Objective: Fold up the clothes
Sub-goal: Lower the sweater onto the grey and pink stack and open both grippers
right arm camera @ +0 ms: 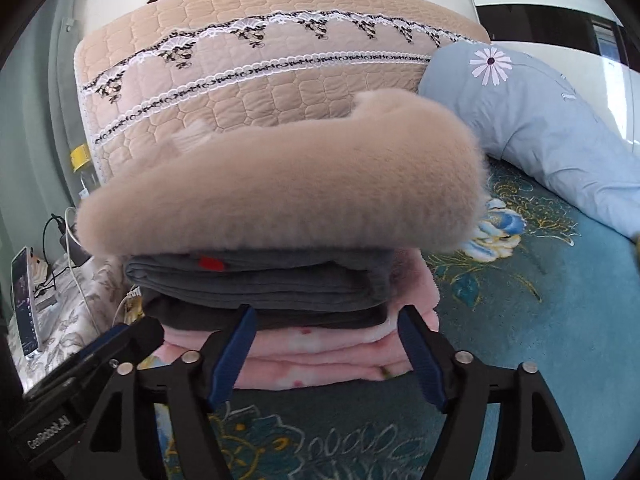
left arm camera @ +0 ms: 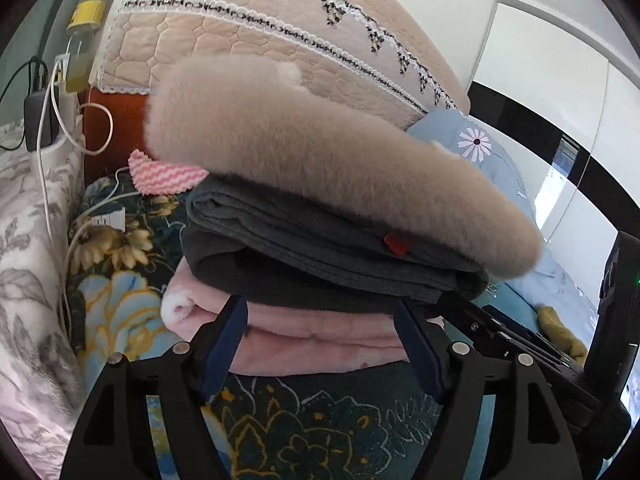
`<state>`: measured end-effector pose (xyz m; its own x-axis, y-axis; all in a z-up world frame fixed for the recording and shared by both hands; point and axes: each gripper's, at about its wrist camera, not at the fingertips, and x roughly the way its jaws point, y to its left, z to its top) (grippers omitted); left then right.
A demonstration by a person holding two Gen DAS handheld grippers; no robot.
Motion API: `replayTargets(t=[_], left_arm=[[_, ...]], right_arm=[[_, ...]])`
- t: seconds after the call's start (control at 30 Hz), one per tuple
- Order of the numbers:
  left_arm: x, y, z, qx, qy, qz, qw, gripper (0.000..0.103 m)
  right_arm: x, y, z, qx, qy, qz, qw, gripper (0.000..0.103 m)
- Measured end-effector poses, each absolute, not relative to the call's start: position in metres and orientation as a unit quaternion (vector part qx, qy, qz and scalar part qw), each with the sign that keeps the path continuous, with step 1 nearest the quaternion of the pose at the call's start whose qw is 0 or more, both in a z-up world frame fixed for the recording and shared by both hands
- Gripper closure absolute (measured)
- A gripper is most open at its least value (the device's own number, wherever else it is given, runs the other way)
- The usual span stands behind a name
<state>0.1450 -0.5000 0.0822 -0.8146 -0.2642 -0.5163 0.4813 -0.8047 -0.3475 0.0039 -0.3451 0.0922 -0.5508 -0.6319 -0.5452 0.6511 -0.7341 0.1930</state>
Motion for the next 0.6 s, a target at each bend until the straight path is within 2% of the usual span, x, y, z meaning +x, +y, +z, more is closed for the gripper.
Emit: replayTargets(t=[0.2,0.33,0.6], left_arm=[[0.127,-0.488,0.071,0.238,0.222,-0.911,0.253,0.02],[0.119,-0.473,0.072,0.239,0.197,-0.909,0.279,0.017],[0.112,-0.446,0.072,0.24,0.158,-0.908,0.303,0.015]], right_arm=[[-0.021,-0.335,0.082,0.29,0.025,-0.884,0.366,0.014],[-0.029,-0.315,0.075,0.28,-0.024,-0.884,0.374,0.0],[-0.037,-0.292,0.071,0.28,-0.062,-0.875,0.389,0.0]])
